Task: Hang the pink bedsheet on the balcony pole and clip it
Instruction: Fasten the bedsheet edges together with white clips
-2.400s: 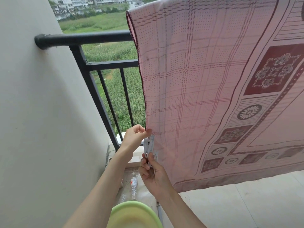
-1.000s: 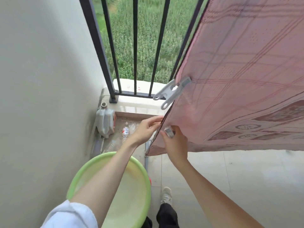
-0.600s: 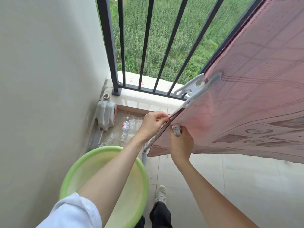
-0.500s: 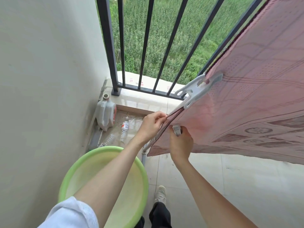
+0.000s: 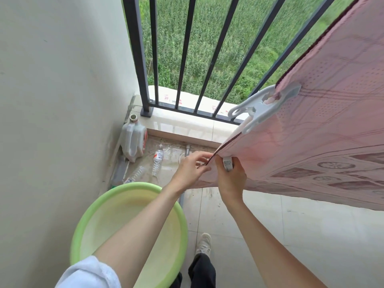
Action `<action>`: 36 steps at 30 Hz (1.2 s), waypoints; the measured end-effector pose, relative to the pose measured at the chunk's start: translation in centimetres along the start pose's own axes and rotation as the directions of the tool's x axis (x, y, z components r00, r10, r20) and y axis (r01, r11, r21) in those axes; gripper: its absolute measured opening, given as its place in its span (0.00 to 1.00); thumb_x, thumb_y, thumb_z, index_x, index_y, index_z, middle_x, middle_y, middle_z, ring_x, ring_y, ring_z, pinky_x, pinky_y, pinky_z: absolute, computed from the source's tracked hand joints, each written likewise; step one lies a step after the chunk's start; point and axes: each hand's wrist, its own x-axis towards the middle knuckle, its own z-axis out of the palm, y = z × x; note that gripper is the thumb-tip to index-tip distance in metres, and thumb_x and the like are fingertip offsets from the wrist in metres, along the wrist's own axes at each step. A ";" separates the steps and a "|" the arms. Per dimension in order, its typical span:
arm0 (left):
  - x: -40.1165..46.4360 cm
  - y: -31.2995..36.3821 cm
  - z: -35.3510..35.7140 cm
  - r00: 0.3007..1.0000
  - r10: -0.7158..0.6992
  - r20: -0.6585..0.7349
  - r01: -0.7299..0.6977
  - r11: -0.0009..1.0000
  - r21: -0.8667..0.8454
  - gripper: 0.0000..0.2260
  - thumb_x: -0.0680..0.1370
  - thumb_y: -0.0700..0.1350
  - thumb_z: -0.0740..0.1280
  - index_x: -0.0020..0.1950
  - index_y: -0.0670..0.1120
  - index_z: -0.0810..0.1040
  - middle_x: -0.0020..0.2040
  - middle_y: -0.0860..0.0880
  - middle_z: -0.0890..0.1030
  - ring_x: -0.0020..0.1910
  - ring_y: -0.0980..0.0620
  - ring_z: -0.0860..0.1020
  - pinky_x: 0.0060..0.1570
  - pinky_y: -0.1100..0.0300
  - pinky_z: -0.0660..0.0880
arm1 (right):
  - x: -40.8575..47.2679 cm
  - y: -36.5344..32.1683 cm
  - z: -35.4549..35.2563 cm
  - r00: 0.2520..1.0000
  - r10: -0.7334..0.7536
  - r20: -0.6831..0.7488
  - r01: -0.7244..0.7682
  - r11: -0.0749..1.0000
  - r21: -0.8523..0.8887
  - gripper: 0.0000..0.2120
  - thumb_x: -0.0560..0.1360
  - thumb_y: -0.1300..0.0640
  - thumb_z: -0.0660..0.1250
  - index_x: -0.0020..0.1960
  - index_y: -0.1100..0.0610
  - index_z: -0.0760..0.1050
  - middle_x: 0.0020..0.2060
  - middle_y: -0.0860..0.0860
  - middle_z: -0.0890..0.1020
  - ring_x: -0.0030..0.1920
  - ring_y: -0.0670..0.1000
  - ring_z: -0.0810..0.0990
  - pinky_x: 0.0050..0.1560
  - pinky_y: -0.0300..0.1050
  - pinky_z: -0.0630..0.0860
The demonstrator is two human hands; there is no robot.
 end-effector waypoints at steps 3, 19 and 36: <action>0.7 0.2 0.4 0.987 0.070 -0.146 -0.056 0.994 0.097 0.06 0.70 0.37 0.71 0.45 0.43 0.82 0.42 0.51 0.82 0.42 0.56 0.77 0.44 0.69 0.70 | 0.3 0.6 -0.1 0.999 0.024 0.042 -0.027 0.997 0.071 0.10 0.72 0.49 0.69 0.41 0.55 0.74 0.32 0.48 0.76 0.33 0.48 0.72 0.34 0.41 0.67; 2.4 -0.6 -0.7 0.989 -0.099 -0.105 0.103 0.994 0.033 0.03 0.73 0.40 0.69 0.43 0.44 0.83 0.32 0.55 0.79 0.32 0.59 0.74 0.39 0.60 0.71 | -2.0 5.7 2.3 0.748 0.360 0.558 -0.661 0.482 0.575 0.05 0.77 0.64 0.61 0.52 0.59 0.74 0.37 0.55 0.78 0.29 0.47 0.74 0.26 0.33 0.70; 3.2 -1.1 -0.7 0.997 -0.045 -0.062 0.059 0.966 0.253 0.03 0.71 0.36 0.70 0.44 0.40 0.82 0.44 0.44 0.80 0.43 0.48 0.77 0.51 0.54 0.74 | -2.5 6.4 3.3 0.685 0.455 0.569 -0.727 0.377 0.574 0.07 0.77 0.66 0.61 0.40 0.62 0.72 0.37 0.57 0.76 0.34 0.50 0.75 0.25 0.34 0.70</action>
